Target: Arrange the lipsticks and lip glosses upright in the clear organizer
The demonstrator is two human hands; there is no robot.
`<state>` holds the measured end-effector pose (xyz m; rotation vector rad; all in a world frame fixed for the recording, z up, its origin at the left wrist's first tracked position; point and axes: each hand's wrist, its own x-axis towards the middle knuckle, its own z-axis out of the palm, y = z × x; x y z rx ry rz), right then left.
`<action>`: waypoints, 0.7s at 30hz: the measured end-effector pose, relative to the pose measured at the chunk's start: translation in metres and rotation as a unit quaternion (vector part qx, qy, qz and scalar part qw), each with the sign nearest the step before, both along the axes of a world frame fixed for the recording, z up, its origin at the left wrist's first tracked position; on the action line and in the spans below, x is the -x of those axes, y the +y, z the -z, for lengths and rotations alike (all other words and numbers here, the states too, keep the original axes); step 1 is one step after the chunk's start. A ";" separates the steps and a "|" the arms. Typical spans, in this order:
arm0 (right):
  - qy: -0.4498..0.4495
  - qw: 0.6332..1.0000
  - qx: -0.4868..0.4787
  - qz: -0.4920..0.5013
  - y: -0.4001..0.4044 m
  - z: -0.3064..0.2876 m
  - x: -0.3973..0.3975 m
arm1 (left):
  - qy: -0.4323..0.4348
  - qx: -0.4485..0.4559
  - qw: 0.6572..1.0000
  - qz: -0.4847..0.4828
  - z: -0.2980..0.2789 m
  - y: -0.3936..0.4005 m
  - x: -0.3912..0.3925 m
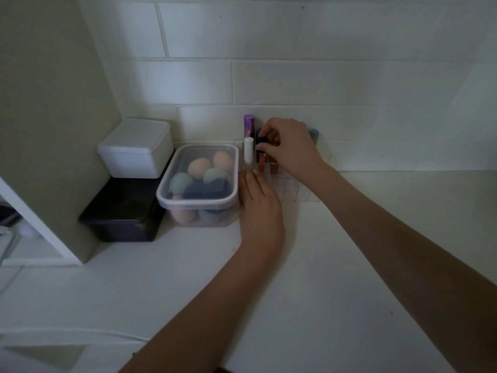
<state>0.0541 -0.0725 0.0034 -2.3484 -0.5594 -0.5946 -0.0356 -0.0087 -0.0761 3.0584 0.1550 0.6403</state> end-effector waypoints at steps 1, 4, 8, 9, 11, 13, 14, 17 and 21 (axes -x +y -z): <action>-0.001 1.000 0.000 -0.001 0.000 0.000 0.000 | 0.001 0.000 1.000 -0.001 0.000 0.000 0.000; -0.006 1.000 0.004 -0.009 0.000 0.001 0.001 | 0.001 0.016 1.000 0.007 0.001 0.001 0.000; -0.027 0.999 -0.044 0.013 -0.009 -0.002 0.010 | -0.011 0.028 0.999 0.037 0.002 0.002 -0.001; -0.036 0.996 -0.082 0.031 -0.014 -0.001 0.015 | -0.026 0.033 0.998 0.051 0.002 0.001 -0.001; -0.053 0.978 -0.182 0.083 -0.026 0.008 0.030 | -0.035 0.053 0.995 0.074 0.005 -0.001 -0.002; -0.008 0.951 -0.272 0.149 -0.036 0.025 0.047 | -0.047 0.080 0.992 0.085 0.004 -0.003 0.002; 0.047 0.940 -0.294 0.169 -0.039 0.034 0.055 | -0.039 0.091 0.989 0.108 0.003 -0.005 0.003; 0.193 0.929 -0.284 0.140 -0.040 0.053 0.068 | 0.010 0.124 0.984 0.130 0.006 -0.008 0.004; 0.181 0.944 -0.254 0.106 -0.035 0.057 0.076 | -0.010 0.132 0.984 0.117 0.005 -0.011 0.007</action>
